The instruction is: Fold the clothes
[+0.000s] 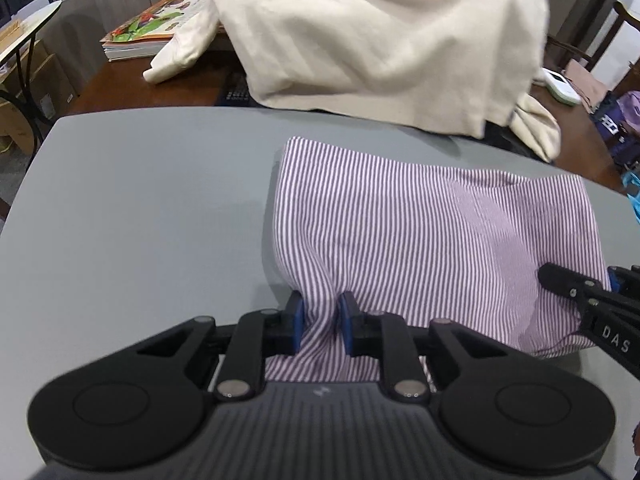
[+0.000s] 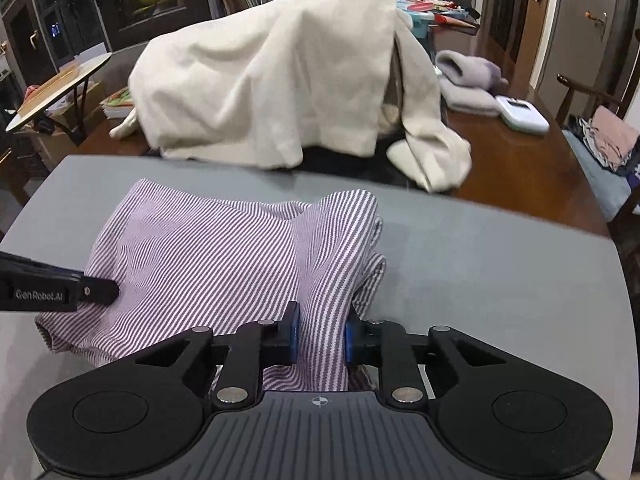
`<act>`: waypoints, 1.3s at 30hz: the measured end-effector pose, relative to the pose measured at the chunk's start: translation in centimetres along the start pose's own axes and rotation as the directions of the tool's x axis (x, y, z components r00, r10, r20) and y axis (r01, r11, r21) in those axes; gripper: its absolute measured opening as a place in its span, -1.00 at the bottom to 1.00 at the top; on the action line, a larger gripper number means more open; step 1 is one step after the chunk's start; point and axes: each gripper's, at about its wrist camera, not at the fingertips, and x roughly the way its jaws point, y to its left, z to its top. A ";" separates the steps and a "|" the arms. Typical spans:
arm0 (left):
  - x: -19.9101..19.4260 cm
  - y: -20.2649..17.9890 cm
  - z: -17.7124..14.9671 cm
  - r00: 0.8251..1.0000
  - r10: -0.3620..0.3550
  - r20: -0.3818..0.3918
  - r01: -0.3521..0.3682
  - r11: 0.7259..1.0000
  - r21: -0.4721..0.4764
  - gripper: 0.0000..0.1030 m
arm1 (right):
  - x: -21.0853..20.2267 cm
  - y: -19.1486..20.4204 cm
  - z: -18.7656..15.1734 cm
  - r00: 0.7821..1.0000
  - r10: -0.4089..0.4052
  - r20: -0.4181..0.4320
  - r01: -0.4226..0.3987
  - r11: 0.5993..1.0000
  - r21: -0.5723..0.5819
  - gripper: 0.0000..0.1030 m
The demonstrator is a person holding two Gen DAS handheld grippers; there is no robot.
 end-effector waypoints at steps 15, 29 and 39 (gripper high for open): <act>-4.0 4.2 -7.1 0.997 -0.008 0.074 0.015 0.996 -0.089 0.27 | -5.9 0.1 -6.0 0.991 -0.020 0.131 0.010 0.997 0.078 -0.34; -3.5 -4.0 -15.9 0.995 0.067 0.080 -0.070 0.997 0.042 0.70 | -6.7 4.0 -12.6 0.997 -0.054 0.047 0.054 0.998 0.015 -0.34; -3.5 -4.3 -18.4 0.989 0.114 0.092 -0.113 0.993 -0.020 1.00 | -8.2 3.5 -15.3 0.998 -0.037 0.051 0.039 0.999 -0.022 -0.02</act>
